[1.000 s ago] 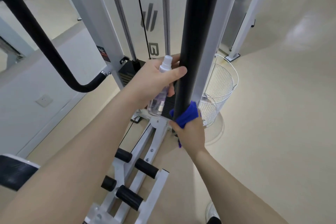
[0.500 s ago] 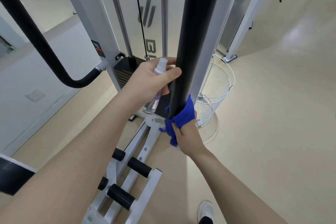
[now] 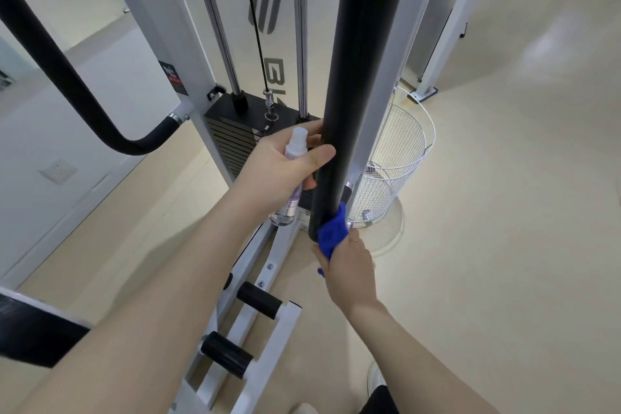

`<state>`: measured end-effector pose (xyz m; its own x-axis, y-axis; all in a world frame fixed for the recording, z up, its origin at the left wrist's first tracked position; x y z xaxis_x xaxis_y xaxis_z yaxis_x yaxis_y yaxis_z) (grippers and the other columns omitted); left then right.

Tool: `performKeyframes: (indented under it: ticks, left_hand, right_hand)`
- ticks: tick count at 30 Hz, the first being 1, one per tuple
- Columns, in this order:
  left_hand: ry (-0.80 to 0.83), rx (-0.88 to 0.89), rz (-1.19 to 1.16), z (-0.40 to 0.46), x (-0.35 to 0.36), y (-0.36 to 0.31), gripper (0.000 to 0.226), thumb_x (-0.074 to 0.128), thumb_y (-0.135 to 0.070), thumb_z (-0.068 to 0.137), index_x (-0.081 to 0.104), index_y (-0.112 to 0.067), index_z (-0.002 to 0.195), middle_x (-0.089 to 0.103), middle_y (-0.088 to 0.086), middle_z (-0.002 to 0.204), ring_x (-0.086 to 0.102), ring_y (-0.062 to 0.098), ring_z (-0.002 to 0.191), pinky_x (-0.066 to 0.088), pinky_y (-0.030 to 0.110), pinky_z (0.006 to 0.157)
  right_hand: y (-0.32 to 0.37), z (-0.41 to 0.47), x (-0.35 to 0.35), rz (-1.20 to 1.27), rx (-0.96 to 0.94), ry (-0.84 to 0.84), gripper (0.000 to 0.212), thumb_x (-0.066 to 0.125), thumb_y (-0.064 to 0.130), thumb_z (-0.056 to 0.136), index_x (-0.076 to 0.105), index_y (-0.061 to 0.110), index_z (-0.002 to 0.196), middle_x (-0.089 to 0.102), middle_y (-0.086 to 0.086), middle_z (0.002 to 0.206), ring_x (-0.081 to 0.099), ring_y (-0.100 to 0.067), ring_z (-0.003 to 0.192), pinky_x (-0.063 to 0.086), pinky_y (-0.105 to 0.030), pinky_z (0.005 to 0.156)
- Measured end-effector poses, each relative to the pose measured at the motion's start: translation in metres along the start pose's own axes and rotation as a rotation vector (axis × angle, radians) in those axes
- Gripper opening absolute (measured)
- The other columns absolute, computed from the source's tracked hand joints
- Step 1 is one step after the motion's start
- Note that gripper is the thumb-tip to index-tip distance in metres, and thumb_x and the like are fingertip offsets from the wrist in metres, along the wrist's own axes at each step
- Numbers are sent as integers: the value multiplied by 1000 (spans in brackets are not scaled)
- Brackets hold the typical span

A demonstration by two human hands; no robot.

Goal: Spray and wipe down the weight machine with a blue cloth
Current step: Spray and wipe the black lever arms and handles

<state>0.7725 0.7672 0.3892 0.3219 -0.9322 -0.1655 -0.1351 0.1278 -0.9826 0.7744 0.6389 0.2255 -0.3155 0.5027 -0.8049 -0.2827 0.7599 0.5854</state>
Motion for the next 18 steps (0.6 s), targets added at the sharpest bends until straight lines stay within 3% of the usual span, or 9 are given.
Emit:
performKeyframes:
  ticks: [2, 4, 6, 8, 10, 12, 15, 18]
  left_hand:
    - [2, 3, 24, 1, -1, 5, 27, 61, -16, 88, 59, -41, 98, 68, -23, 84, 53, 2, 51, 50, 20, 57]
    - [1, -15, 35, -1, -1, 15, 23, 61, -15, 87, 61, -37, 96, 68, -17, 83, 53, 3, 53, 49, 22, 57]
    - [-15, -46, 23, -2, -1, 27, 18, 60, -13, 88, 64, -26, 99, 68, -2, 87, 54, 9, 57, 50, 23, 57]
    - [-53, -67, 17, -3, -4, 37, 15, 58, -13, 89, 65, -25, 94, 66, 9, 82, 54, 12, 57, 50, 24, 56]
    - [-80, -71, 22, -2, -8, 43, 17, 58, -15, 89, 65, -30, 88, 67, 4, 78, 54, 10, 54, 50, 24, 55]
    - [-80, -72, 29, -2, -8, 44, 20, 58, -16, 89, 64, -34, 86, 68, -12, 74, 55, 8, 54, 51, 21, 56]
    - [-88, -81, 13, -3, -5, 47, 21, 59, -14, 88, 63, -35, 85, 67, -17, 71, 55, 4, 53, 50, 16, 54]
    - [-68, -103, -19, -7, 4, 47, 23, 62, -13, 86, 60, -36, 90, 65, -14, 84, 57, 6, 57, 52, 19, 55]
  right_hand:
    - [11, 5, -19, 351, -5, -103, 27, 51, 41, 86, 40, 30, 108, 59, -6, 91, 60, -25, 77, 53, -41, 70]
    - [34, 14, -60, 584, -55, -281, 20, 51, 35, 84, 41, 35, 101, 55, 2, 94, 58, -19, 84, 51, -34, 74]
    - [59, 14, -101, 687, -181, -489, 14, 50, 35, 83, 40, 38, 91, 47, 14, 90, 52, -12, 81, 45, -23, 71]
    - [67, 13, -102, 657, -234, -576, 16, 50, 37, 83, 38, 42, 92, 43, 23, 91, 48, -6, 81, 43, -20, 73]
    - [52, 19, -70, 679, -170, -463, 21, 50, 43, 83, 37, 50, 98, 47, 25, 97, 51, -4, 89, 47, -26, 81]
    - [34, 19, -39, 653, -141, -317, 27, 48, 49, 83, 35, 49, 107, 50, 13, 104, 53, -8, 97, 50, -36, 86]
    - [25, 25, -21, 589, -160, -156, 29, 45, 54, 83, 42, 38, 106, 57, 4, 101, 55, -3, 91, 48, -17, 79]
    - [27, 21, -23, 505, -178, -49, 29, 49, 51, 87, 50, 29, 106, 59, 5, 96, 55, -2, 82, 39, -8, 68]
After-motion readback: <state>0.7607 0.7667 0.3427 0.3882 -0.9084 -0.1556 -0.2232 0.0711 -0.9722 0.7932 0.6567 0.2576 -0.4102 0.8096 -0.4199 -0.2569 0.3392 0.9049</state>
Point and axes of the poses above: each hand's wrist, its own z-axis towards the middle knuckle, its own x-axis out of the palm, y = z × x, the point moved 8 cm from there along z, towards the middle knuckle
